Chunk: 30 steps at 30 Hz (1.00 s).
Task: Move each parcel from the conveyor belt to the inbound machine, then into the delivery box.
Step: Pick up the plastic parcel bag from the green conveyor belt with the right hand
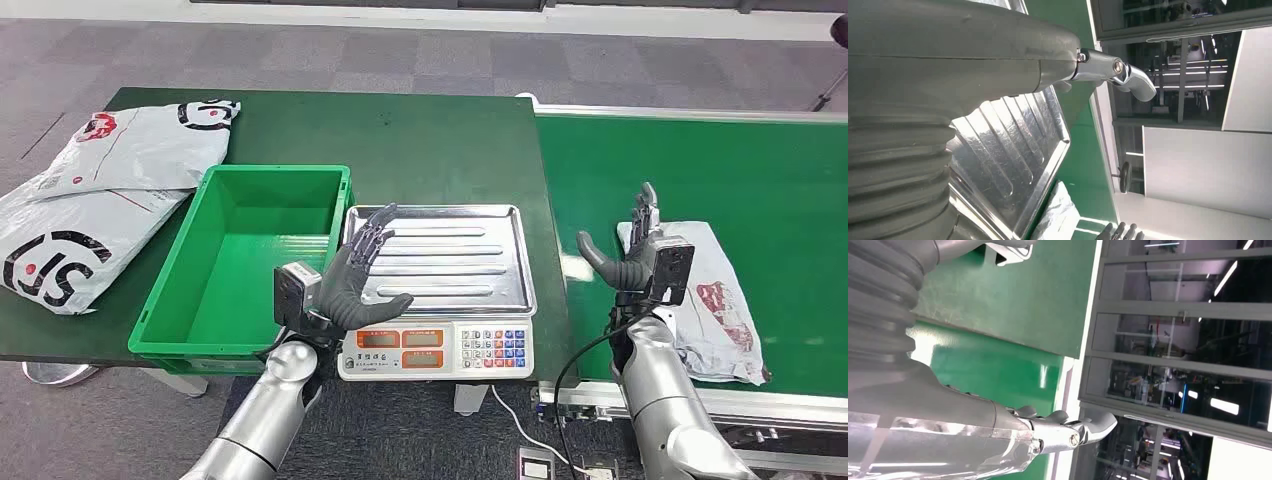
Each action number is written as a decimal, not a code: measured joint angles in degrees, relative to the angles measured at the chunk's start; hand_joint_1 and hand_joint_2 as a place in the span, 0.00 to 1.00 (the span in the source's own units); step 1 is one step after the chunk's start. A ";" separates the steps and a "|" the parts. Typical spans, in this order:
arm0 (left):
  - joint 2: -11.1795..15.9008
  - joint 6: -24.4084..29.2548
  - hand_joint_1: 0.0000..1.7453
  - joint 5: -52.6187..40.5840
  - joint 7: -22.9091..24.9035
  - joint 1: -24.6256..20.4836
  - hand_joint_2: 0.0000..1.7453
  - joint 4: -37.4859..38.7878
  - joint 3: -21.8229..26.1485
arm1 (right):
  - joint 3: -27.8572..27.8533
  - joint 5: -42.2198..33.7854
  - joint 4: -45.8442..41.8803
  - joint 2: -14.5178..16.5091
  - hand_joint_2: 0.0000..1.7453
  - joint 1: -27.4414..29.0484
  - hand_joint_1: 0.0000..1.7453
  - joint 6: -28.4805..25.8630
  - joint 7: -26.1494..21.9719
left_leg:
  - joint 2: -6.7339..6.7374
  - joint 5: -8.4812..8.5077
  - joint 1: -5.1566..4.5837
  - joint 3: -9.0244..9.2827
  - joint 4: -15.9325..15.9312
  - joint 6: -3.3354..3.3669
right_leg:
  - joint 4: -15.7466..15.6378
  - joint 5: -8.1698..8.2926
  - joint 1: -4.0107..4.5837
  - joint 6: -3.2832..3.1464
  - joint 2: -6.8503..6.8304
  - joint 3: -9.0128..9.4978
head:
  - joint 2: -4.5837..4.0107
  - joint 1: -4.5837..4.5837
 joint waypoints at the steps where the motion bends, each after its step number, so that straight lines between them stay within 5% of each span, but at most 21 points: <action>1: 0.01 0.00 0.00 0.00 0.00 0.00 1.00 0.00 0.00 | -0.01 0.00 0.02 0.00 1.00 -0.02 0.00 -0.04 0.00 | 0.00 0.00 0.00 0.00 0.00 0.00 | 0.00 0.00 0.00 0.00 0.00 0.00 | 0.00 0.00; 10: 0.07 -0.01 0.00 0.02 0.00 0.00 1.00 0.00 0.01 | -0.20 -0.02 0.38 0.02 1.00 -0.31 0.00 -0.91 0.00 | 0.00 0.00 0.00 0.00 0.00 0.00 | 0.00 0.00 0.00 0.00 0.00 0.00 | 0.00 0.00; 14: 0.08 0.36 0.00 0.02 0.00 0.04 1.00 0.01 0.02 | -1.22 2.96 2.19 -0.30 1.00 -1.86 0.00 -11.23 1.61 | 0.00 0.00 -0.01 0.00 0.01 0.00 | 0.00 0.00 -0.01 0.00 0.00 -0.01 | 0.00 0.00; 18: 0.20 0.90 0.00 0.03 0.00 0.41 1.00 0.01 0.16 | -1.36 12.89 4.92 -2.99 1.00 -4.96 0.00 -26.71 10.03 | -0.02 0.01 -0.03 0.00 0.02 0.01 | 0.00 0.01 -0.03 0.01 -0.01 0.00 | 0.00 0.00; 21: 0.44 1.24 0.00 0.11 0.00 1.01 1.00 -0.12 0.44 | -0.62 22.36 7.34 -6.40 1.00 -7.12 0.00 -31.55 20.02 | -0.04 0.00 -0.05 0.00 0.03 0.01 | 0.00 0.01 -0.05 0.01 -0.03 0.02 | 0.00 0.01; 26: 0.86 1.24 0.00 0.21 0.00 1.98 1.00 -0.77 0.50 | 3.21 34.40 10.50 -11.21 1.00 -8.33 0.00 -27.54 34.71 | -0.05 -0.01 -0.05 -0.01 0.02 0.03 | 0.00 0.00 -0.05 0.01 -0.04 0.01 | 0.00 0.00; 30: 0.96 1.05 0.00 0.06 0.00 2.38 1.00 -0.94 0.50 | 5.50 38.92 12.02 -13.54 1.00 -7.88 0.00 -22.92 41.09 | -0.05 -0.02 -0.04 -0.01 0.01 0.03 | 0.00 0.00 -0.03 0.01 -0.05 -0.01 | 0.00 0.01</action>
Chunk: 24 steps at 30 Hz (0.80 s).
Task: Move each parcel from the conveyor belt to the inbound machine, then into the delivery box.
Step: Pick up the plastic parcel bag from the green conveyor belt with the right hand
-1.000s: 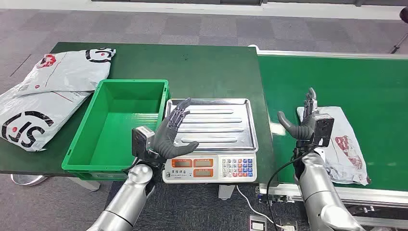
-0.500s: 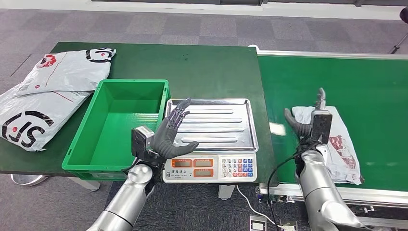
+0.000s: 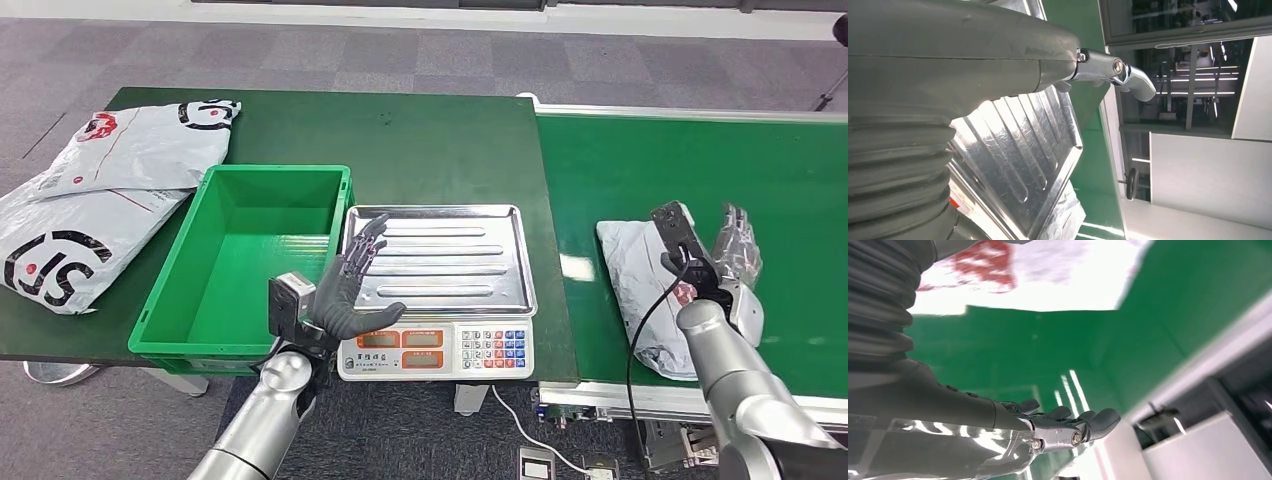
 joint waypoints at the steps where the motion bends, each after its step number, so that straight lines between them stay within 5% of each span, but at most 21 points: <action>1: 0.00 -0.04 0.00 -0.04 0.00 0.03 1.00 0.00 0.00 | 0.39 0.77 0.25 -0.41 1.00 0.19 0.00 1.48 0.99 | 0.01 0.00 0.00 0.00 0.00 0.00 | 0.00 0.00 0.00 0.00 0.01 0.00 | 0.00 0.01; 8: 0.00 -0.43 0.00 -0.29 0.00 -0.03 1.00 0.23 0.00 | 2.93 5.08 2.09 -1.70 1.00 1.24 0.00 20.65 7.65 | 0.02 0.00 0.01 -0.01 0.00 0.00 | 0.00 0.00 0.00 0.00 0.01 -0.02 | 0.00 0.01; 16: 0.00 -1.65 0.00 1.56 0.00 -1.04 1.00 1.56 1.88 | 5.05 9.75 3.17 -2.58 1.00 1.58 0.00 31.67 13.19 | 0.03 0.00 0.00 -0.01 0.00 0.00 | 0.00 0.00 0.00 0.00 0.03 -0.03 | 0.00 0.00; 23: 0.07 -1.98 0.00 1.79 0.00 -1.88 1.00 2.58 5.33 | 5.26 12.04 3.33 -3.78 1.00 1.16 0.00 32.87 16.35 | 0.02 0.00 0.00 0.00 0.00 0.00 | 0.00 0.00 0.00 0.00 0.02 0.01 | 0.00 0.00; 24: 0.07 -1.98 0.00 1.76 0.01 -2.01 1.00 2.69 5.58 | 5.26 12.14 3.39 -3.89 1.00 0.98 0.25 33.39 16.61 | 0.03 0.00 0.00 0.00 0.00 0.00 | 0.00 0.00 0.00 0.00 0.02 0.01 | 0.00 0.00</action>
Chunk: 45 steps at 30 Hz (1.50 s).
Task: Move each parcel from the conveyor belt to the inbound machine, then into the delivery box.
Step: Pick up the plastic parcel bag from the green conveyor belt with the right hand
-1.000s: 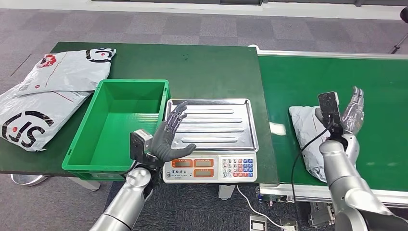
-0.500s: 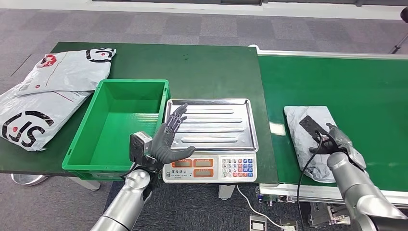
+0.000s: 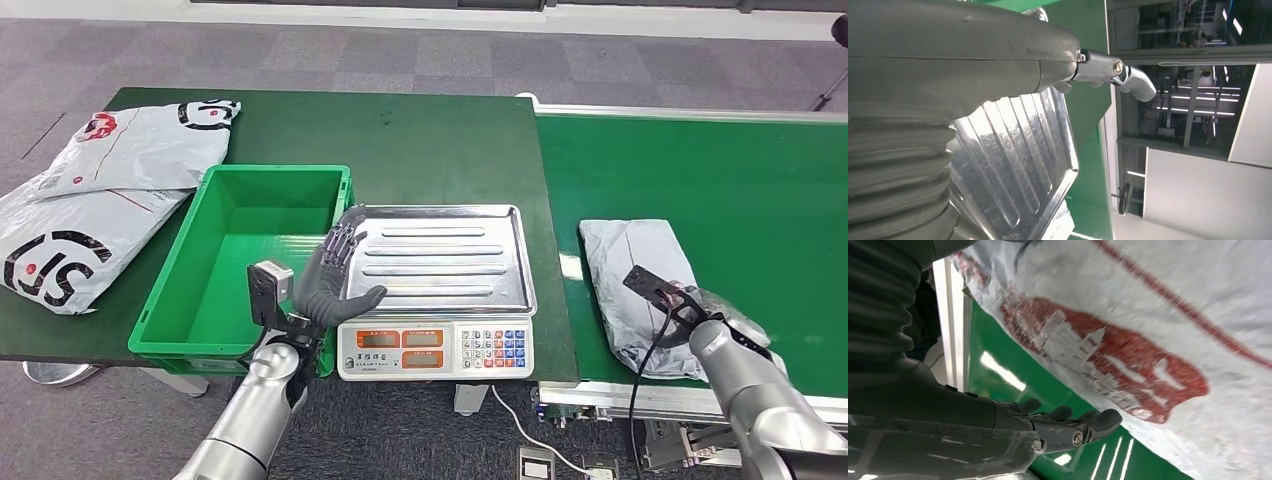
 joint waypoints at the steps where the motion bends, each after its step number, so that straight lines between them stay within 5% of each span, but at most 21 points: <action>1: 0.00 0.00 0.00 -0.08 0.01 -0.13 1.00 0.14 0.24 | 0.00 0.03 0.08 -0.07 1.00 -0.15 0.50 0.64 0.20 | 0.00 0.00 0.00 0.00 0.00 0.00 | 0.00 0.00 0.00 0.00 0.00 0.00 | 0.00 0.01; 3: 0.00 0.02 0.00 -0.31 0.01 -0.39 1.00 0.46 0.53 | 0.00 0.03 0.28 -0.17 1.00 -0.29 1.00 1.87 0.34 | 0.00 0.01 0.00 0.01 0.00 0.01 | 0.00 0.00 0.00 0.00 -0.01 0.00 | 0.00 0.00; 44: -0.02 0.61 0.00 -0.47 0.01 -1.06 1.00 1.57 1.61 | 0.00 -0.84 0.69 0.22 1.00 0.56 1.00 3.47 -6.56 | -0.02 0.03 0.00 0.09 -0.01 0.01 | 0.00 0.01 0.01 0.00 -0.04 0.12 | 0.00 -0.01; 45: -0.03 0.57 0.00 -0.48 0.01 -1.07 1.00 1.60 1.61 | 0.00 -0.94 0.67 0.28 1.00 0.87 0.75 3.33 -6.81 | -0.03 0.03 0.00 0.09 -0.01 0.01 | 0.00 0.00 0.01 0.00 -0.05 0.13 | 0.00 -0.01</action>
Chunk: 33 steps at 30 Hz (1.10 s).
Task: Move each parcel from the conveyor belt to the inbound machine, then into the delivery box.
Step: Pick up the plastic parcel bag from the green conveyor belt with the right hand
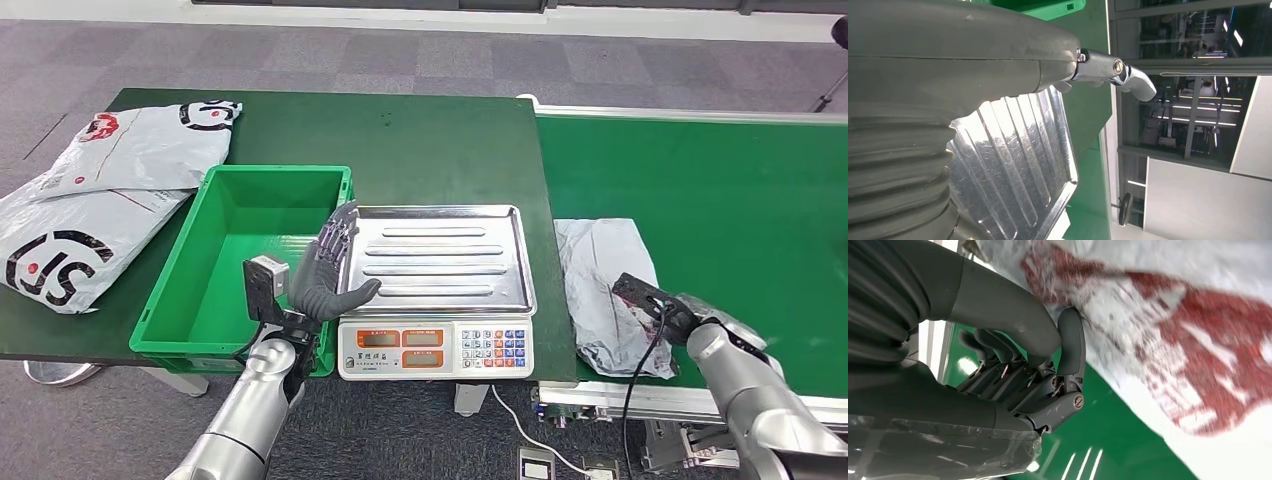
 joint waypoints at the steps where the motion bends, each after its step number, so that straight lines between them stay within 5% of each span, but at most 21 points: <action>1: -0.01 -0.03 0.00 -0.02 0.00 0.00 1.00 0.02 0.00 | 0.00 -0.12 -0.05 0.04 1.00 0.29 0.50 -0.55 -0.38 | -0.01 0.00 0.00 0.00 0.00 0.00 | 0.00 0.00 0.00 0.00 -0.01 0.01 | 0.00 0.01; 3: -0.01 -0.05 0.00 -0.05 -0.01 0.10 1.00 -0.08 0.01 | -0.14 -1.50 -0.70 0.23 1.00 0.87 0.00 -3.79 -2.77 | -0.03 0.00 0.00 -0.02 -0.01 0.00 | 0.01 0.00 0.00 0.00 -0.02 0.05 | 0.00 0.02; 7: 0.01 -0.57 0.00 -0.13 -0.02 1.01 1.00 -1.20 0.25 | -1.80 -4.46 -5.67 2.46 1.00 1.69 0.00 -22.23 -18.26 | 0.11 0.00 0.03 0.04 -0.02 -0.01 | 0.02 0.01 0.03 -0.01 0.10 -0.01 | 0.00 0.00; 9: -0.01 -0.89 0.00 -0.32 -0.01 1.29 1.00 -1.45 0.34 | -1.97 -2.62 -8.24 3.75 1.00 1.74 0.00 -25.94 -19.87 | 0.07 0.00 0.08 0.09 -0.01 -0.01 | 0.01 0.00 0.07 -0.01 0.05 0.03 | 0.00 -0.01; 16: -0.03 -1.01 0.00 -0.55 -0.02 1.59 1.00 -1.78 0.49 | -1.97 -0.95 -12.74 5.99 1.00 3.41 0.00 -26.33 -18.93 | -0.16 0.04 0.07 0.02 -0.01 -0.01 | 0.01 -0.01 0.06 -0.01 -0.15 0.08 | 0.00 0.00; 23: -0.03 -1.09 0.00 -0.49 -0.02 1.68 1.00 -1.93 0.50 | -1.97 -4.61 -13.09 6.85 1.00 4.06 0.00 -25.31 -28.75 | -0.16 0.04 0.06 0.02 -0.01 -0.01 | 0.01 -0.01 0.05 0.00 -0.15 0.07 | 0.00 0.00; 27: -0.03 -1.14 0.00 -0.49 -0.02 1.64 1.00 -1.93 0.50 | -1.97 -3.15 -13.11 7.35 1.00 4.38 0.00 -25.96 -27.16 | -0.17 0.05 0.06 0.02 -0.01 -0.01 | 0.01 -0.01 0.05 0.00 -0.16 0.06 | 0.00 0.00; 33: -0.21 -1.45 0.00 -0.62 -0.02 0.95 1.00 -1.20 0.50 | -0.57 3.18 -10.04 6.74 1.00 5.44 0.00 -8.03 -9.43 | -0.21 0.05 0.06 0.00 0.00 0.00 | 0.00 -0.02 0.05 0.01 -0.20 0.03 | 0.00 0.00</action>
